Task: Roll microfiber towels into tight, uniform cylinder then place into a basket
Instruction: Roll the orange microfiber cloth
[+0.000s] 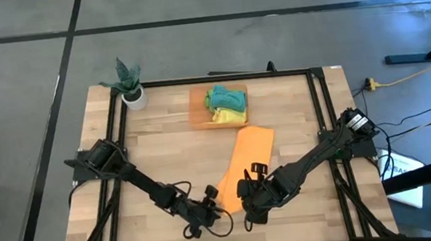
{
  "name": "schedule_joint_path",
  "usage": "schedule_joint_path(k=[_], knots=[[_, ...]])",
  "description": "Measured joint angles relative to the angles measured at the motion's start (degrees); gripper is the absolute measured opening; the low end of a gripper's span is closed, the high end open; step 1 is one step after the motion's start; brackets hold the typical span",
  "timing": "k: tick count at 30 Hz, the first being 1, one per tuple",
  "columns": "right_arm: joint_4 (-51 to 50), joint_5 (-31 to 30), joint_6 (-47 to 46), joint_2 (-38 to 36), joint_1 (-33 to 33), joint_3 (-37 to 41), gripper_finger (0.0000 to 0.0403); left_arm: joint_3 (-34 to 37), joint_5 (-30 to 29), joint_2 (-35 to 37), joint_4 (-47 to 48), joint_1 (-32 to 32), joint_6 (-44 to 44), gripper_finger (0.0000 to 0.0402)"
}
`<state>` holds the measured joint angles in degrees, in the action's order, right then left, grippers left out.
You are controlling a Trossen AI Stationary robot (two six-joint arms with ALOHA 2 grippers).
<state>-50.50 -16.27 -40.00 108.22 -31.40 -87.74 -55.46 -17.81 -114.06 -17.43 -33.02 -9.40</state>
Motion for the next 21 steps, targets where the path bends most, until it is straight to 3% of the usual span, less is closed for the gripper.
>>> schedule_joint_path(k=[8, 16, 21], knots=[[-0.07, -0.02, 0.01, 0.0, 0.0, 0.0, 0.0006, -0.08, 0.11, 0.07, 1.87, 0.4, 3.13, 0.0078], [-0.07, -0.02, 0.01, 0.0, 0.0, 0.02, 0.0006, -0.09, -0.86, 0.07, 2.51, 0.42, 3.1, 0.001], [-0.09, -0.02, 0.01, 0.0, 0.0, 0.02, 0.0006, 0.02, -2.99, 0.63, 3.13, 0.53, 1.16, 0.0002]])
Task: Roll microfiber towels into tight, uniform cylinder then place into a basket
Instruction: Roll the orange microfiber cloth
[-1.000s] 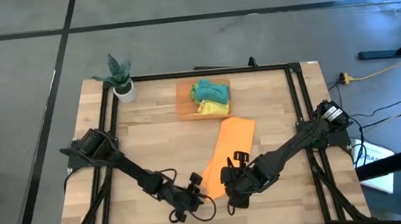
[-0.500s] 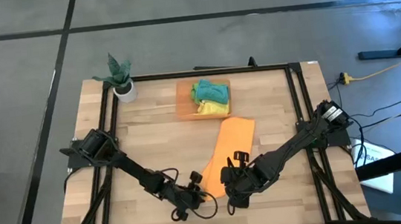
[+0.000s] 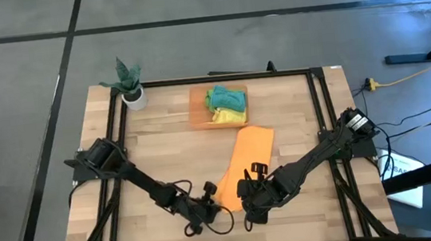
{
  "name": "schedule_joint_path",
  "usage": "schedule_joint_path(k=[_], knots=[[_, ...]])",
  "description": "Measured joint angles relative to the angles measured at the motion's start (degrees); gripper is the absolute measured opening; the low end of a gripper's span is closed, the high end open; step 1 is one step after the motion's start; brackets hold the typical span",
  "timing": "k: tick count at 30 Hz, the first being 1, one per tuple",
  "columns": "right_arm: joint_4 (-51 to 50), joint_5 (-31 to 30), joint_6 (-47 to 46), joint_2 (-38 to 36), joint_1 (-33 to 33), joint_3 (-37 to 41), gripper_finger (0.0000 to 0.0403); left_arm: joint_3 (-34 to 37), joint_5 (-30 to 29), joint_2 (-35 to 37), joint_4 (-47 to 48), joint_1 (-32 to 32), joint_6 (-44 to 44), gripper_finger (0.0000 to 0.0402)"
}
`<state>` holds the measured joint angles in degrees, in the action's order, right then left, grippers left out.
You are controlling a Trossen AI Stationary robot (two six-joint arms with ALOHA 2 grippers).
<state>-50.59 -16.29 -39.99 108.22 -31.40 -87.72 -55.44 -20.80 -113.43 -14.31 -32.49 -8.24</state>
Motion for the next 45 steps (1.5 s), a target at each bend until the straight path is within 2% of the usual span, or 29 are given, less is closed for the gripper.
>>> schedule_joint_path(k=[6, 11, 19, 24, 31, 40, 45], knots=[[-0.02, 0.0, 0.0, 0.0, 0.0, 0.0, 0.0006, 0.0, -3.98, 3.06, 0.97, 0.16, -2.86, 0.0001], [-0.03, 0.0, 0.0, 0.0, -0.02, 0.0, 0.0006, -0.02, -6.14, 6.51, 7.6, 0.37, -2.89, 0.0], [-0.02, 0.01, 0.0, 0.0, -0.07, 0.0, 0.0006, -0.02, -4.83, 6.53, 18.41, 2.51, 3.46, 0.0], [-0.02, 0.0, 0.0, 0.0, -0.07, 0.0, 0.0006, 0.0, -4.7, 6.52, 17.33, 2.8, 4.32, 0.0], [-0.02, 0.02, -0.02, 0.0, -0.2, 0.0, 0.0006, 0.0, -4.59, 6.52, 17.31, 2.78, 13.15, 0.0003], [0.02, 0.01, -0.02, 0.0, -1.32, 0.0, 0.0006, 0.0, -4.58, 6.52, 17.32, 2.76, 19.57, 0.005], [3.44, -1.57, 2.35, 0.33, -1.44, 0.0, 0.0006, 0.0, -4.59, 6.5, 17.89, 2.76, 19.9, 0.0066]])
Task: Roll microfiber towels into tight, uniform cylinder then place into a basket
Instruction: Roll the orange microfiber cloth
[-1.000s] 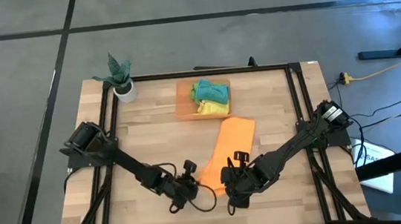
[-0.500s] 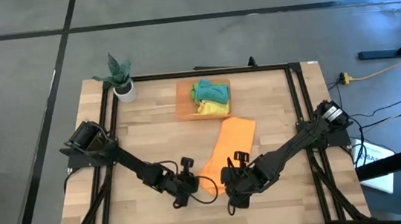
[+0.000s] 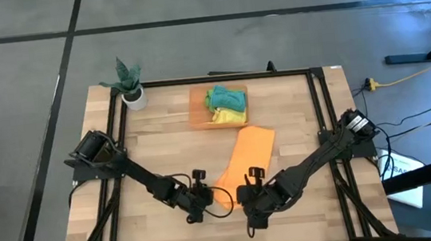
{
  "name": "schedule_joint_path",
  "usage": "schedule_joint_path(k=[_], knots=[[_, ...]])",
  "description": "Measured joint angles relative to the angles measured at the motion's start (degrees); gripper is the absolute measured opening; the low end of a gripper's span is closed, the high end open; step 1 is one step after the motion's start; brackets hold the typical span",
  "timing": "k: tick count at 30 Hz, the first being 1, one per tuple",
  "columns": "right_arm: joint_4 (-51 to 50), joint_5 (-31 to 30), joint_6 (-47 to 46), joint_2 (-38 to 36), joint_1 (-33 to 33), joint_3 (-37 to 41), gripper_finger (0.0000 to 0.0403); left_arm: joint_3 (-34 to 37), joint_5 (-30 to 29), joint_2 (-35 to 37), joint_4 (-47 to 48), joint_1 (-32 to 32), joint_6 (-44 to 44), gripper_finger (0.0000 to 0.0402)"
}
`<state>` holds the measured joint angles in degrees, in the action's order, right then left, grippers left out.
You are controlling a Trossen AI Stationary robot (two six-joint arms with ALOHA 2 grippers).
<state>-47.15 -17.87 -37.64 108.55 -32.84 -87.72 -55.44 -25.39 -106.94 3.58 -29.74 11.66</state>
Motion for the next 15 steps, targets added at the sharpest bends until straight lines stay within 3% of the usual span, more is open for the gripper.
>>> schedule_joint_path(k=[8, 15], knots=[[10.16, 6.03, 11.72, 5.72, 0.58, 0.0, 0.0006, -0.02, 0.02, -0.04, 1.82, -0.17, 0.02, 0.0061], [11.74, 6.36, 13.63, 7.67, 2.08, 0.04, 0.0006, -0.02, 0.0, -0.04, 1.8, -0.16, 0.22, 0.006]])
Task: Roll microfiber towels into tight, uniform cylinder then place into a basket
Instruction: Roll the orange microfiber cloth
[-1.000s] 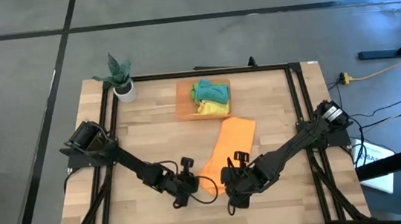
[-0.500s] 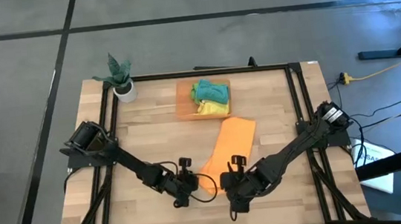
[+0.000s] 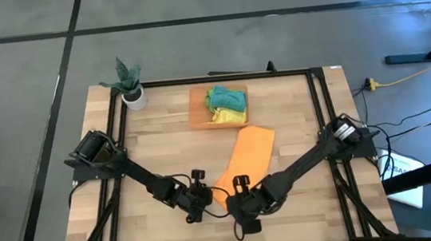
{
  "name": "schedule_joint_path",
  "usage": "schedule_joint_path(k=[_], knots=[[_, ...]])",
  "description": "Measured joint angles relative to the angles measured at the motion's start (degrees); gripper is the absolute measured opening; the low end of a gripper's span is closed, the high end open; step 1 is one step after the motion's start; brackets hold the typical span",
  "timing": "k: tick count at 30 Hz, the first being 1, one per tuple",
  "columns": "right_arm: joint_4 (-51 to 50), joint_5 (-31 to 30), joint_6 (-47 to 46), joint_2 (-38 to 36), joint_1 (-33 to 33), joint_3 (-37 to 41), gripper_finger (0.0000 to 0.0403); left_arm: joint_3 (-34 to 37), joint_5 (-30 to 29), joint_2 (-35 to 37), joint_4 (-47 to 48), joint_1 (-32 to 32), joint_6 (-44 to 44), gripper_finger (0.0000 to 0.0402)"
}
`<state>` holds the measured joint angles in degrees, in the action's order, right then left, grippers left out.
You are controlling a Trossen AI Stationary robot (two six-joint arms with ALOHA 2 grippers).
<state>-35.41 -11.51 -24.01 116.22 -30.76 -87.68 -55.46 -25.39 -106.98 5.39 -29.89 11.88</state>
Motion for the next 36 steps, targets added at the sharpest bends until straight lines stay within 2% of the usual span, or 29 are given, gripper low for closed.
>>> schedule_joint_path(k=[6, 13, 19, 31, 36], knots=[[2.7, 5.44, 6.9, 0.3, 1.45, 0.0, 0.0026, 0.0, 0.0, 0.0, 0.0, 0.0, 0.01, 0.006], [5.57, 7.57, 13.48, 3.34, 2.71, -0.02, 0.0087, 0.0, 0.0, 0.0, 0.22, -0.02, 0.02, 0.006], [6.38, 9.83, 18.72, 5.52, 3.42, -0.02, 0.0115, 0.0, 0.0, 0.0, 0.24, -0.02, 0.02, 0.006], [5.17, 9.64, 20.06, 7.93, 4.55, -0.13, 0.0115, 0.0, 0.02, -0.09, 0.41, 0.0, 0.02, 0.006], [3.73, 10.2, 19.67, 7.91, 4.54, -0.13, 0.0077, 0.0, 0.02, -0.11, 0.39, 0.0, 0.02, 0.006]])
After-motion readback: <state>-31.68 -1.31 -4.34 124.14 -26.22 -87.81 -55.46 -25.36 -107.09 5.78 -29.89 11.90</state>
